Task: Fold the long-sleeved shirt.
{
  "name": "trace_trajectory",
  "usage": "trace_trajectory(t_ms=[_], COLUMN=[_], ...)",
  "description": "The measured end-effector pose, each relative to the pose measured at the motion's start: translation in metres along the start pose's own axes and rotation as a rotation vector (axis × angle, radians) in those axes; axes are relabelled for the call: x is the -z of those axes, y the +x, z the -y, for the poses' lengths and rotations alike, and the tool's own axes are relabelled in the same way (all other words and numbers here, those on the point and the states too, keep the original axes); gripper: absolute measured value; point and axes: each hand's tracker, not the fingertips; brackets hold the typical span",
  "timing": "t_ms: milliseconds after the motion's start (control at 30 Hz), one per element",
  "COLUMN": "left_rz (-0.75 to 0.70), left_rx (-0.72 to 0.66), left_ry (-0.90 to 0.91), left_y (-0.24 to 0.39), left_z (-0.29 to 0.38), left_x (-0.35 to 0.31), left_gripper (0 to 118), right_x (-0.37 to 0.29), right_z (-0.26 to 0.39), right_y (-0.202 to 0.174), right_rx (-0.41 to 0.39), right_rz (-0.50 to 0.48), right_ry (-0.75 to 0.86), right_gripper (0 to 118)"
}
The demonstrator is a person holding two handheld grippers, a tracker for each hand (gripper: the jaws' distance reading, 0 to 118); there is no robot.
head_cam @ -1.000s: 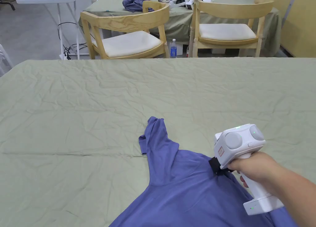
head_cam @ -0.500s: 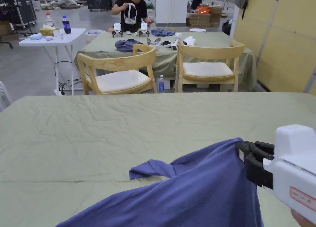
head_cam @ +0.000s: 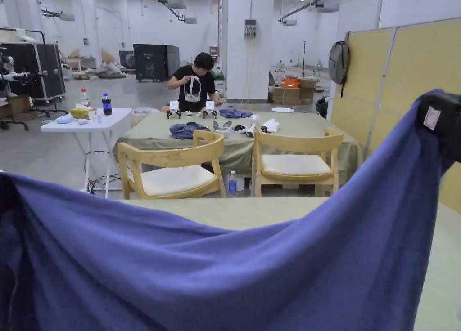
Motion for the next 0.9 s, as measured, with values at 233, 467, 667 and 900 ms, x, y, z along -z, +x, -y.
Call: trace_trajectory(t_ms=[233, 467, 667, 900], left_rz=[0.070, 0.056, 0.019, -0.058], left_rx=[0.049, 0.096, 0.074, 0.101], left_ry=[0.027, 0.038, 0.032, -0.006], left_y=[0.015, 0.011, -0.007, 0.000], left_z=[-0.090, -0.161, -0.191, -0.151], left_x=[0.105, 0.214, 0.309, 0.376], left_gripper=[0, 0, 0, 0], right_x=[0.128, 0.260, 0.349, 0.408], right_z=[-0.086, -0.142, -0.158, -0.103], right_y=[0.023, 0.049, 0.063, 0.056], right_rx=[-0.061, -0.079, -0.030, -0.080], right_rz=[0.072, 0.177, 0.210, 0.252], right_ry=[-0.061, -0.141, -0.184, -0.233], right_gripper=[4, 4, 4, 4])
